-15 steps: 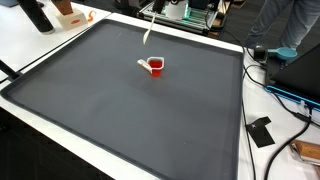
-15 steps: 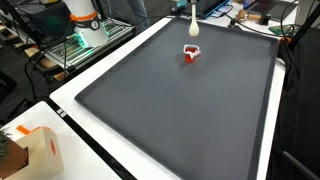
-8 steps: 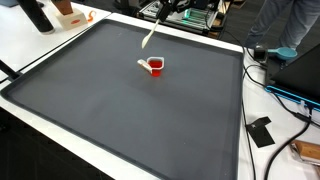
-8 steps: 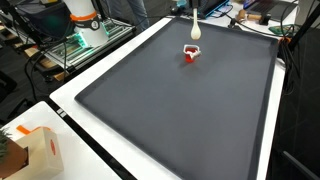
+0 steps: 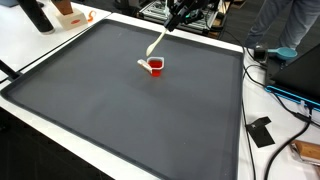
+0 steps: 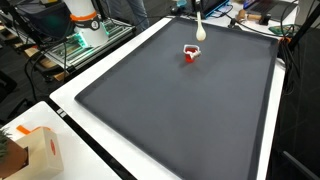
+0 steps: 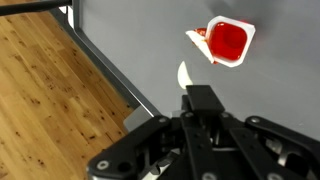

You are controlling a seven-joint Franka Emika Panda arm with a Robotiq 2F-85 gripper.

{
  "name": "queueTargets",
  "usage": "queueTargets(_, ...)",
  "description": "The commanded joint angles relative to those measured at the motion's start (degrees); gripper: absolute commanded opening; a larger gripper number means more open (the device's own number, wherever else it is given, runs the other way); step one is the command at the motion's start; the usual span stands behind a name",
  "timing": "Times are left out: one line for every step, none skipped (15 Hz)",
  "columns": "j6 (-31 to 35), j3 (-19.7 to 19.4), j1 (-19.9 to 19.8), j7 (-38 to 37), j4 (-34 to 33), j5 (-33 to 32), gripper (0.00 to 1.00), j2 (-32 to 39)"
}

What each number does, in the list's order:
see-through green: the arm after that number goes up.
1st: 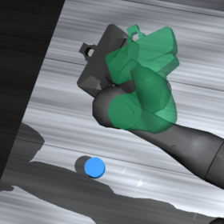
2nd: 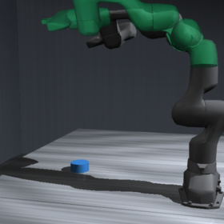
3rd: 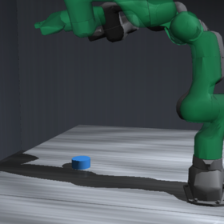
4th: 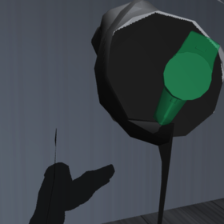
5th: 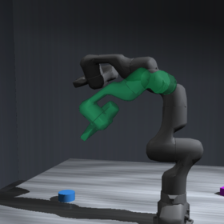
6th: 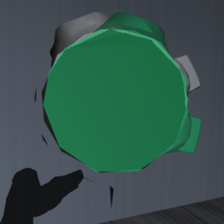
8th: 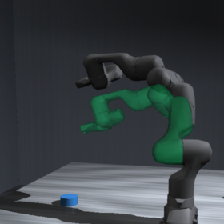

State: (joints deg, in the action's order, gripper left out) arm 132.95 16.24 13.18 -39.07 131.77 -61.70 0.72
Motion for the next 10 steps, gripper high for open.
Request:
queueTargets(-0.77,-0.09,1.52,-6.77,1.73,-7.21,0.03,1.10)
queueTargets(-0.81,-0.06,1.81,-8.41,2.03,-8.99,0.03,1.52)
queueTargets(-0.73,-0.04,2.06,-9.95,2.26,-10.67,0.03,1.94)
queueTargets(-0.64,-0.03,2.28,-11.27,2.43,-12.04,0.03,2.35)
queueTargets(-0.54,-0.04,2.46,-12.57,2.59,-13.36,0.03,2.84)
queueTargets(-0.48,-0.03,2.61,-13.57,2.78,-14.27,0.03,3.22)
queueTargets(-0.42,-0.05,2.75,-14.60,2.86,-15.25,0.03,3.64)
queueTargets(-0.39,-0.08,2.87,-15.71,2.92,-16.38,0.03,4.03)
queueTargets(-0.42,-0.13,2.94,-16.57,2.94,-17.32,0.03,4.47)
queueTargets(-0.36,-0.17,2.97,-17.54,2.97,-18.30,0.03,4.85)
